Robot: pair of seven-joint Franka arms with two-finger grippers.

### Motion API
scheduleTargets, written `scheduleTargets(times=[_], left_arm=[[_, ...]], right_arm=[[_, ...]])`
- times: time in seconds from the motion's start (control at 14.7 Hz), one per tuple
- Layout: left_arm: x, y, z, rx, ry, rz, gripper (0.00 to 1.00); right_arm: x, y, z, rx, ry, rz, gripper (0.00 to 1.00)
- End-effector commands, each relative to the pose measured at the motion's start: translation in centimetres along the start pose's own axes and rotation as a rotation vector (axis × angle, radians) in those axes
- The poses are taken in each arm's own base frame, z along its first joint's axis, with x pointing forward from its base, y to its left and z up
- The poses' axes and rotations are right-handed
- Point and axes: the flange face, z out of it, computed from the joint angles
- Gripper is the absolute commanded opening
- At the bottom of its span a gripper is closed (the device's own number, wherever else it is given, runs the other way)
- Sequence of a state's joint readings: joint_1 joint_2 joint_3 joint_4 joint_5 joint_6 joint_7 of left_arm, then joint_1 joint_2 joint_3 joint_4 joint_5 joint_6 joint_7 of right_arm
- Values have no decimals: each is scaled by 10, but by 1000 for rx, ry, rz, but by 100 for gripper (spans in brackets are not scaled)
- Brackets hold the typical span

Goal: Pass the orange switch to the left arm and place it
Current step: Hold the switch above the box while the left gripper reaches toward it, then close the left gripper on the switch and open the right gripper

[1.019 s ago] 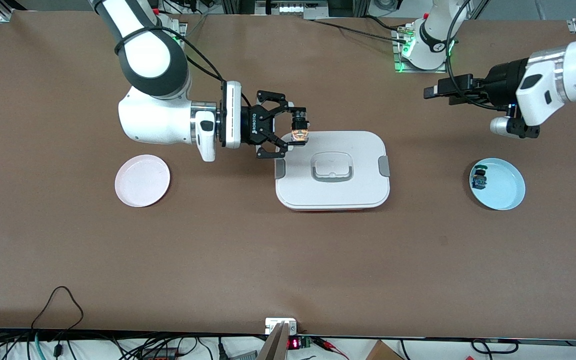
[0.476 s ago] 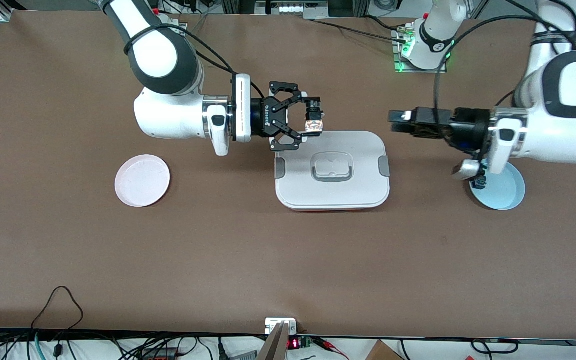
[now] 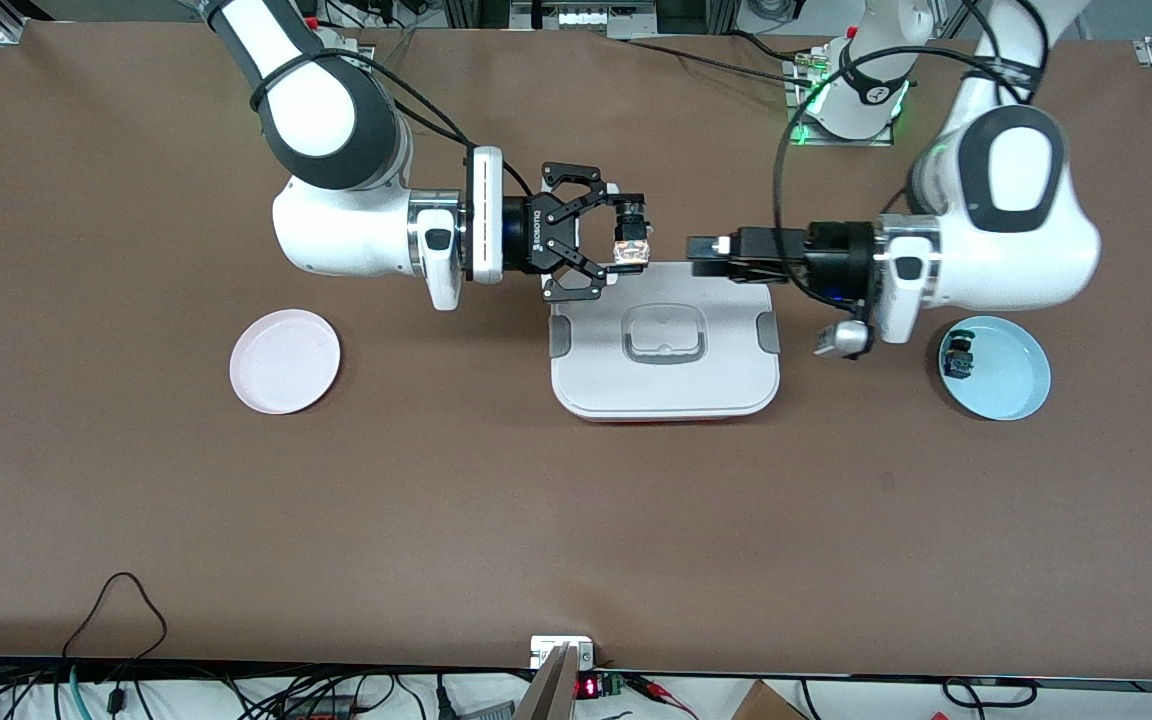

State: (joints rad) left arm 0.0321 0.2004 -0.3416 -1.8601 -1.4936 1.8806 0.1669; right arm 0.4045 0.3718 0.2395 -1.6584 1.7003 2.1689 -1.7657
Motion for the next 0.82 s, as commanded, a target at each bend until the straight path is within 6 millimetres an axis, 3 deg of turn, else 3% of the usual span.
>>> scheduleTargets(times=[0.0,0.14,0.27,0.54,0.61,0.75], left_arm=[[-21,0,10,-11,51,16,100],[-23,0,11,-10,50,18,100],[-22,0,9,-12,48,16,86],[-34,-3,26,-1,17,17,64],[-34,-3,26,-1,18,17,56],[-31,-3,21,-5,22,14,26]], right_arm=[[3,-2,8,-3,20,-17,0],[3,-3,9,-2,19,-19,0],[3,-2,9,-3,20,-18,0],[2,-3,9,-3,18,-17,0],[1,-3,9,-3,17,-16,0],[1,-2,8,-5,17,-16,0]])
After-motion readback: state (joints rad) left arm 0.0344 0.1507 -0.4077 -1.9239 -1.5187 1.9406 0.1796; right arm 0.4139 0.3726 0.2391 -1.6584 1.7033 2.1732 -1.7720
